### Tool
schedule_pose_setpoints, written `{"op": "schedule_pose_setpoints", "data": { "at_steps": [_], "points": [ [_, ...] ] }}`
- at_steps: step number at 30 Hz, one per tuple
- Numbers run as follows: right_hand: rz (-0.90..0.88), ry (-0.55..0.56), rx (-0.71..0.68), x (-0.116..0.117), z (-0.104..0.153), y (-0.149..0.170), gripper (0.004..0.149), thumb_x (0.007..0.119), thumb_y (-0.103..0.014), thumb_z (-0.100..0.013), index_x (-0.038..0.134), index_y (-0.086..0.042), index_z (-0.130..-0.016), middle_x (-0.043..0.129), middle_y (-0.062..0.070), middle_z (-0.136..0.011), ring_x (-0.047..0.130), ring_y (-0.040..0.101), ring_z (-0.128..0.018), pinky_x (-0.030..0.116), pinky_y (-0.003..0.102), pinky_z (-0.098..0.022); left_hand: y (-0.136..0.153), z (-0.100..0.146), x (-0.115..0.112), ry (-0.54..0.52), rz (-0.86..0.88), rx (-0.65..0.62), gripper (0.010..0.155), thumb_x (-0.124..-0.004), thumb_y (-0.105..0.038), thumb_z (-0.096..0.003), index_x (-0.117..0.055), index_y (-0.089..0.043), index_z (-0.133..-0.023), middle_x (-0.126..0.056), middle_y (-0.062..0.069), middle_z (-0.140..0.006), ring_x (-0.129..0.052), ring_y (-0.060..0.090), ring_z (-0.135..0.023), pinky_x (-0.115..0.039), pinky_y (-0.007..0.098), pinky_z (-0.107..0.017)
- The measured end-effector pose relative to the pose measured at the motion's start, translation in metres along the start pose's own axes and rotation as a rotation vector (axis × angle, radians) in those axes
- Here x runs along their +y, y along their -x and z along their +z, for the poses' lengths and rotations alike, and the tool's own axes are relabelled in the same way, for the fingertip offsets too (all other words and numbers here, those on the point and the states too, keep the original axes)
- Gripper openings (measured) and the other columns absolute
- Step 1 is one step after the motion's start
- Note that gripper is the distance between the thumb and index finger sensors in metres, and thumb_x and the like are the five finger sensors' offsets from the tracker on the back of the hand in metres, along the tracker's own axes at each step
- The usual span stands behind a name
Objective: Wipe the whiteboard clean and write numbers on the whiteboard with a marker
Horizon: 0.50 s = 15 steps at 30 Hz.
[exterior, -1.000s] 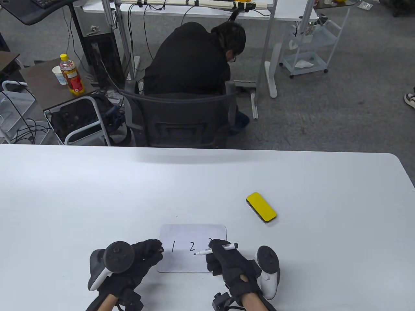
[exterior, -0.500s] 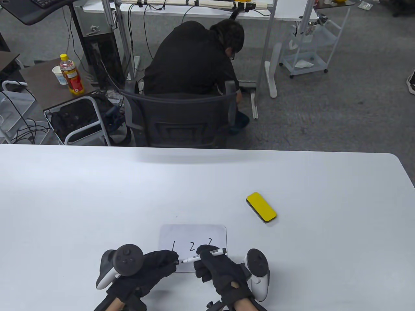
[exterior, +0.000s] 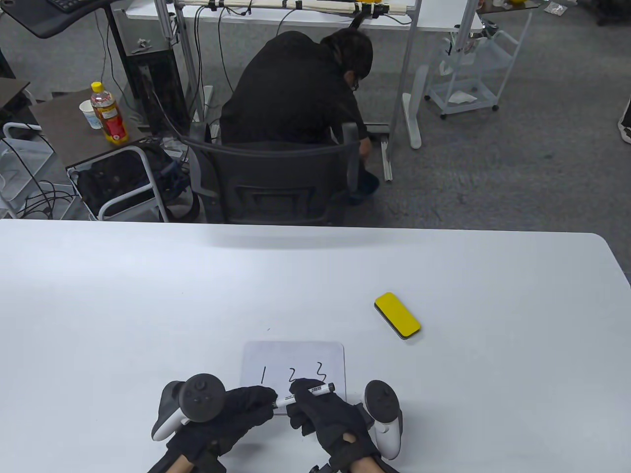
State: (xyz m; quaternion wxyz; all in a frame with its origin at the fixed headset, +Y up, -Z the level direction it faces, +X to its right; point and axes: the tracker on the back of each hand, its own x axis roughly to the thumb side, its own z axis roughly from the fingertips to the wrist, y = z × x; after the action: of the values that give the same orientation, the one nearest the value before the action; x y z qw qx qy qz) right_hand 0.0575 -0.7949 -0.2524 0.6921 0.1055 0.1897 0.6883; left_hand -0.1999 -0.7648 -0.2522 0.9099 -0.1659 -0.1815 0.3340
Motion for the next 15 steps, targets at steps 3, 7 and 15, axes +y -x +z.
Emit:
{"op": "schedule_pose_setpoints", "data": {
  "at_steps": [3, 7, 15],
  "points": [
    [0.0, 0.006, -0.003, 0.001, 0.0, 0.0, 0.048, 0.074, -0.04, -0.061, 0.066, -0.012, -0.099, 0.089, 0.016, -0.08, 0.092, 0.029, -0.062, 0.078, 0.044, -0.045, 0.0, 0.0, 0.001, -0.009, -0.008, 0.0, 0.049, -0.071, -0.057, -0.0573, -0.071, -0.038, -0.103, -0.09, -0.013, -0.087, -0.094, 0.008, -0.078, -0.082, 0.034, -0.066],
    [0.014, 0.023, -0.016, 0.003, 0.001, 0.0, 0.048, 0.074, -0.041, -0.06, 0.066, -0.012, -0.098, 0.09, 0.015, -0.078, 0.093, 0.028, -0.061, 0.079, 0.043, -0.045, -0.003, 0.001, 0.001, -0.022, -0.007, -0.012, 0.047, -0.069, -0.055, -0.0582, -0.078, -0.034, -0.099, -0.096, -0.012, -0.082, -0.098, 0.007, -0.073, -0.086, 0.033, -0.062],
    [0.143, 0.06, -0.15, 0.011, 0.006, -0.013, 0.046, 0.076, -0.037, -0.057, 0.068, -0.01, -0.094, 0.09, 0.018, -0.075, 0.093, 0.029, -0.057, 0.079, 0.044, -0.044, -0.01, 0.004, 0.0, -0.03, -0.025, -0.08, 0.049, -0.067, -0.05, -0.0576, -0.084, -0.028, -0.098, -0.101, -0.011, -0.073, -0.101, 0.008, -0.065, -0.089, 0.032, -0.057]
  ]
}}
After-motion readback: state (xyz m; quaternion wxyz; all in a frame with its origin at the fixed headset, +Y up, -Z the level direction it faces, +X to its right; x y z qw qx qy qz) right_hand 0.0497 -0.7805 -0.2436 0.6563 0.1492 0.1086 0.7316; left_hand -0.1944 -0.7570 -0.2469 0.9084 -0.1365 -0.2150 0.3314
